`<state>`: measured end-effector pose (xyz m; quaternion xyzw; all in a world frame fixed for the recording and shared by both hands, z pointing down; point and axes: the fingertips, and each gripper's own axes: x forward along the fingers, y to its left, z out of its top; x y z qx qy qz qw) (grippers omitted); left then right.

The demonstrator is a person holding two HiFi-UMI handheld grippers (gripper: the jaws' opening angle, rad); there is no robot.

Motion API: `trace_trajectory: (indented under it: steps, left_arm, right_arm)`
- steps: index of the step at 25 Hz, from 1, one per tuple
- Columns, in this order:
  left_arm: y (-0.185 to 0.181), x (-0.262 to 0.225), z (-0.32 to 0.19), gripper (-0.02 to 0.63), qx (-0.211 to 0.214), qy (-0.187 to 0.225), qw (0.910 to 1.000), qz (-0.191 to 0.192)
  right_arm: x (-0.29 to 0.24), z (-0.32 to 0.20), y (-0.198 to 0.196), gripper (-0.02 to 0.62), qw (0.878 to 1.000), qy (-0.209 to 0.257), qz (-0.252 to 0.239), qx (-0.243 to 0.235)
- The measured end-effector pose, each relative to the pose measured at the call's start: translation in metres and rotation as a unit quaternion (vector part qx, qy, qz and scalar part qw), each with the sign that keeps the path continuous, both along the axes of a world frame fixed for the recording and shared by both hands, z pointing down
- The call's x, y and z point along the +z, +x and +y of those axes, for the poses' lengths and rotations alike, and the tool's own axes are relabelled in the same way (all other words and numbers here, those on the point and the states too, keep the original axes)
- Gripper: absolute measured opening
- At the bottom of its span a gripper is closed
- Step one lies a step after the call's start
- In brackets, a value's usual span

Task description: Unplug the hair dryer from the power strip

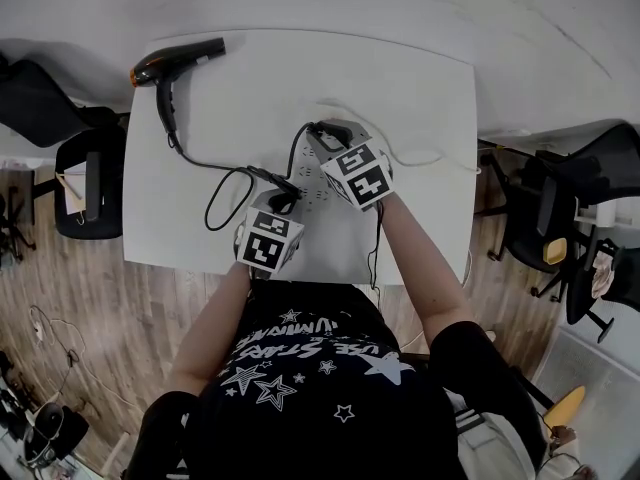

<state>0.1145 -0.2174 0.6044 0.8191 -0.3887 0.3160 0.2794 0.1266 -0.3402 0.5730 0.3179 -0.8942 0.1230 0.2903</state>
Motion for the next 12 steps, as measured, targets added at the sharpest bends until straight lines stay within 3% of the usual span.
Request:
trace_trajectory:
  steps: [7, 12]
  left_arm:
    - [0.0007, -0.0005, -0.0001, 0.008, 0.002, 0.001, 0.9999, -0.014]
    - [-0.0005, 0.0018, -0.0021, 0.008, -0.005, -0.002, 0.9998, -0.016]
  right_arm:
    - [0.0058, -0.0043, -0.0094, 0.092, 0.998, 0.028, 0.047, -0.034]
    - [0.0071, -0.0046, -0.0090, 0.086, 0.999, 0.038, 0.014, -0.006]
